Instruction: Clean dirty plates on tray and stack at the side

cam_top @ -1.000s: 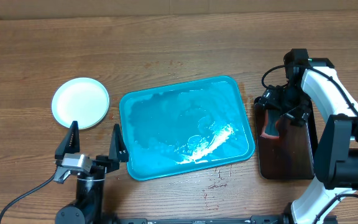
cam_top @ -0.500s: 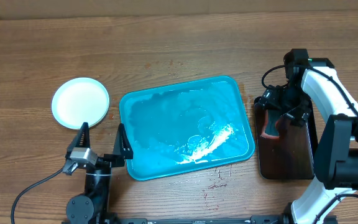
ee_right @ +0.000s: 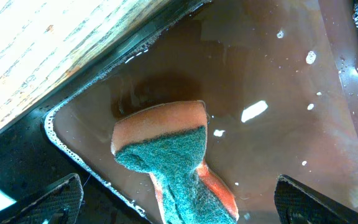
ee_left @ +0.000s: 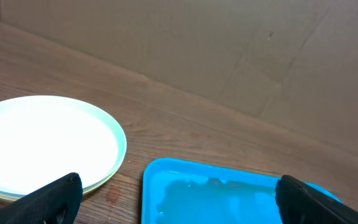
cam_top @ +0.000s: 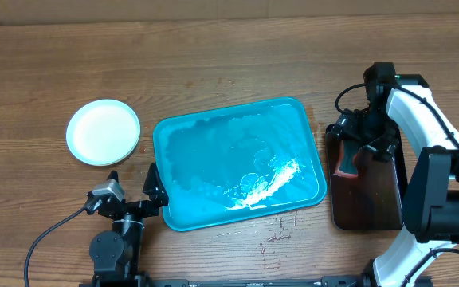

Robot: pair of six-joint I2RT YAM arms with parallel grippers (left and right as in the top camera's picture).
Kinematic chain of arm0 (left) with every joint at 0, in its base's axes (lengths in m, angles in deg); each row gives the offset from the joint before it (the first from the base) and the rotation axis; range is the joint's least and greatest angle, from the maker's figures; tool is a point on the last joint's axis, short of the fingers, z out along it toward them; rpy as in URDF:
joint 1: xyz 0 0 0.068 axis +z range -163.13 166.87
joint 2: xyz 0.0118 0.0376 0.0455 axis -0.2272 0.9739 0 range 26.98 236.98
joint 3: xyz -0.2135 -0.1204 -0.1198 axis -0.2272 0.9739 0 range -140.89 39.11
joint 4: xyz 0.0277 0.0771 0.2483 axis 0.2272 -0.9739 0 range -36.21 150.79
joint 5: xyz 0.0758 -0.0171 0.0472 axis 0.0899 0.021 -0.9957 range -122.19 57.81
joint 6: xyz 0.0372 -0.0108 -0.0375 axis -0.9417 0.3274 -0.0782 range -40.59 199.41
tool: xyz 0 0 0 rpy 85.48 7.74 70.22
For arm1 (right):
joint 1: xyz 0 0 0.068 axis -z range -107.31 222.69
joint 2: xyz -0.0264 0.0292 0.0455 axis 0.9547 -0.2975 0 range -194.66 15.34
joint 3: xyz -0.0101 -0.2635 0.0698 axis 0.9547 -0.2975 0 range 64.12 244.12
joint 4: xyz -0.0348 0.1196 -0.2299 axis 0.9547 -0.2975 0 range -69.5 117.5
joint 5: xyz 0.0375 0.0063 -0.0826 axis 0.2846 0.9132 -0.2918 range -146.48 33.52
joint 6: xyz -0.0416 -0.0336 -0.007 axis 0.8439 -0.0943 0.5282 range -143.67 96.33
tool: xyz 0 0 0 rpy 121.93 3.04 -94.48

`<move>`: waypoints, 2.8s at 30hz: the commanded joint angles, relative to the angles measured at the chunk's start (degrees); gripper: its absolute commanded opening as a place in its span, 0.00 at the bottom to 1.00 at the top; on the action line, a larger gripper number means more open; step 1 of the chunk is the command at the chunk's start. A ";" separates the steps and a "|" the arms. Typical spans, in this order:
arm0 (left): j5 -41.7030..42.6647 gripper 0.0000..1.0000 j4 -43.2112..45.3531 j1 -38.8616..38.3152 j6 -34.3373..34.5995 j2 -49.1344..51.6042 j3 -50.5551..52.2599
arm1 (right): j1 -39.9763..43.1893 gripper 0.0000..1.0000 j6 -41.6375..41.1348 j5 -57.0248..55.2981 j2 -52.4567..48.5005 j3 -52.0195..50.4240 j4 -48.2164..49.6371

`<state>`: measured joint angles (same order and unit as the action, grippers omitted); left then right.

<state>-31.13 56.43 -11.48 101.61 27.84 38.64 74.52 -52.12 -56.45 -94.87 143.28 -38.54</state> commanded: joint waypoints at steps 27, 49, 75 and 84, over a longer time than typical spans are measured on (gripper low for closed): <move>-0.11 1.00 -0.09 0.31 -0.52 -0.61 0.20 | -0.04 1.00 -0.04 0.09 0.59 0.07 0.02; -0.09 0.99 -0.11 0.31 -0.55 -0.61 0.20 | -0.04 1.00 -0.02 -1.44 7.39 0.07 19.12; -0.09 0.99 -0.11 0.31 -0.55 -0.61 0.20 | -0.92 1.00 16.63 -10.47 53.09 0.02 33.99; -0.11 0.99 -0.09 0.31 -0.52 -0.61 0.20 | -0.90 1.00 21.46 -10.51 70.51 0.02 20.15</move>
<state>-31.13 56.43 -11.48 101.56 27.84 38.64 74.03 -33.41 -66.13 -29.50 143.08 -15.92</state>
